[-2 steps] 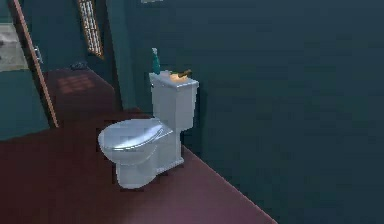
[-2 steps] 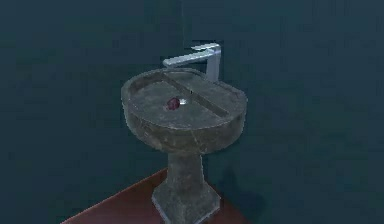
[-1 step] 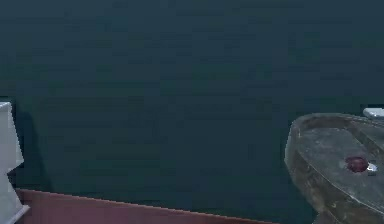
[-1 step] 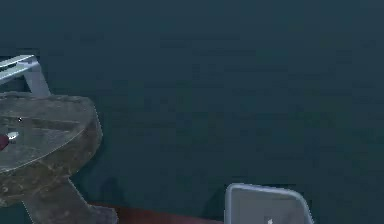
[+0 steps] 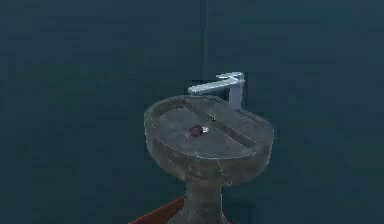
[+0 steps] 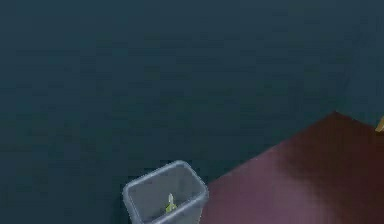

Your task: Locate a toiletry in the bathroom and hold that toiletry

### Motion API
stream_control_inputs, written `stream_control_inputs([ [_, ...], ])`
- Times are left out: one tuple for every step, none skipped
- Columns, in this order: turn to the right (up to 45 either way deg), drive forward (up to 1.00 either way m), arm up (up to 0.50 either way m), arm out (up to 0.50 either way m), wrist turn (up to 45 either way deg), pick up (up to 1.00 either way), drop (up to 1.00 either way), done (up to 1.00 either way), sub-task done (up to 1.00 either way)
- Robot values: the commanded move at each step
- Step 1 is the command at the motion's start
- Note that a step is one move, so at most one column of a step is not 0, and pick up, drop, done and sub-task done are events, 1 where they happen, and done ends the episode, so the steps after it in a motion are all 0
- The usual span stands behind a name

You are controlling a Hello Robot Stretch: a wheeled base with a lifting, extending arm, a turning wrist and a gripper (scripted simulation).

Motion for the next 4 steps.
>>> stream_control_inputs([
  [0.0, 0.4, 0.0, 0.0, 0.0, 0.0, 0.0, 0.0, 0.0],
  [-45.0, 0.0, 0.0, 0.0, 0.0, 0.0, 0.0, 0.0, 0.0],
  [-33.0, 0.0, 0.0, 0.0, 0.0, 0.0, 0.0, 0.0, 0.0],
  [0.0, 0.0, 0.5, 0.0, 0.0, 0.0, 0.0, 0.0, 0.0],
])
